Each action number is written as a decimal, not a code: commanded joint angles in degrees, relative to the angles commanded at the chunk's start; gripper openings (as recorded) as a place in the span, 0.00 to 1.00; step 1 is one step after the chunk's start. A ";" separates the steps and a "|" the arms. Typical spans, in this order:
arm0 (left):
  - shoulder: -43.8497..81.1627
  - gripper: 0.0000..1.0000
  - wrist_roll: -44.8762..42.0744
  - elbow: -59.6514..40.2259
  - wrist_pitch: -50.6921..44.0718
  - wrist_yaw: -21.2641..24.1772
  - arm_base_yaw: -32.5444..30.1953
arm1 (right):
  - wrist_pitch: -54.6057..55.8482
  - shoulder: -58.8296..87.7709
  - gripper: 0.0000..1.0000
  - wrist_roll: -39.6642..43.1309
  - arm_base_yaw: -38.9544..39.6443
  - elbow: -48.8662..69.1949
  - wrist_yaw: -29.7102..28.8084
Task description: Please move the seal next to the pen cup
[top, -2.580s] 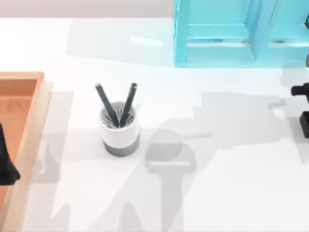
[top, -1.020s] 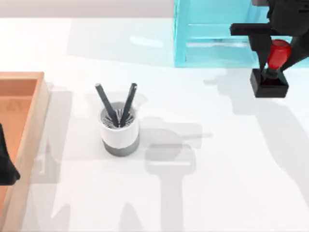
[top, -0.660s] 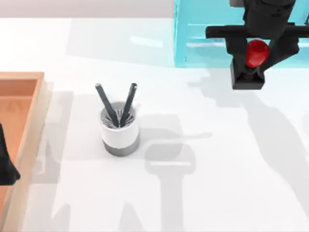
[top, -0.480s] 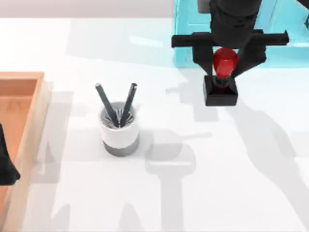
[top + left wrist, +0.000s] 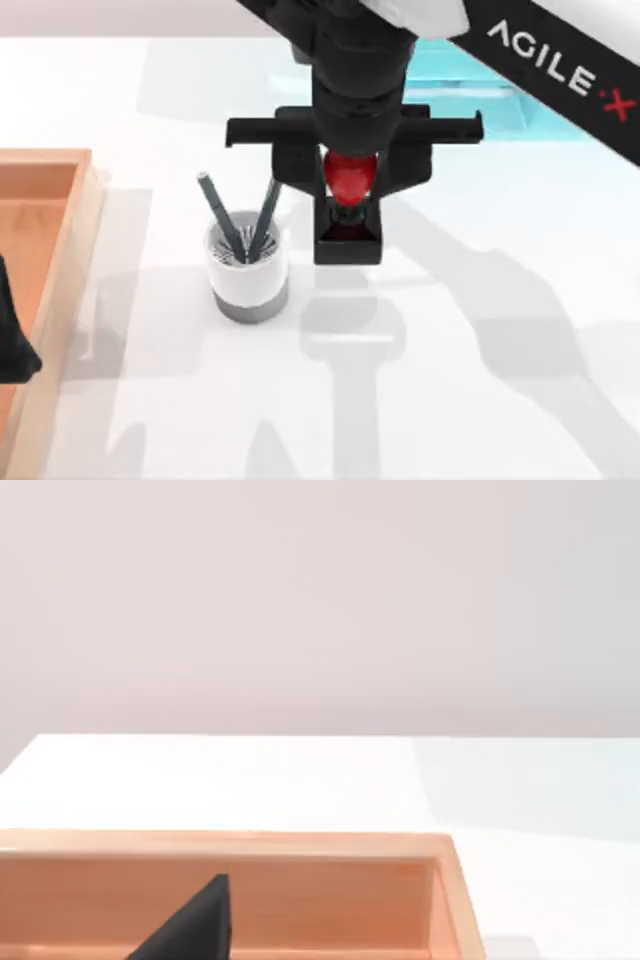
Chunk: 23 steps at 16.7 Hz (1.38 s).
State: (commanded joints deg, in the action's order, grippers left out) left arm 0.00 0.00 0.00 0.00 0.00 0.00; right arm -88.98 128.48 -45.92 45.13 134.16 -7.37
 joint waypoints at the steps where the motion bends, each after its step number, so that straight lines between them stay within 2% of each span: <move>1: 0.00 1.00 0.00 0.00 0.00 0.00 0.00 | 0.00 0.00 0.00 0.00 0.00 0.00 0.00; 14: 0.00 1.00 0.00 0.00 0.00 0.00 0.00 | 4.42 -1.29 0.00 0.11 -0.09 -5.69 0.03; 23: 0.00 1.00 0.00 0.00 0.00 0.00 0.00 | 4.42 -1.29 0.68 0.11 -0.09 -5.69 0.03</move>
State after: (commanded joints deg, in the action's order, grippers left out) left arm 0.00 0.00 0.00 0.00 0.00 0.00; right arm -84.56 127.19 -45.81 45.03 128.47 -7.34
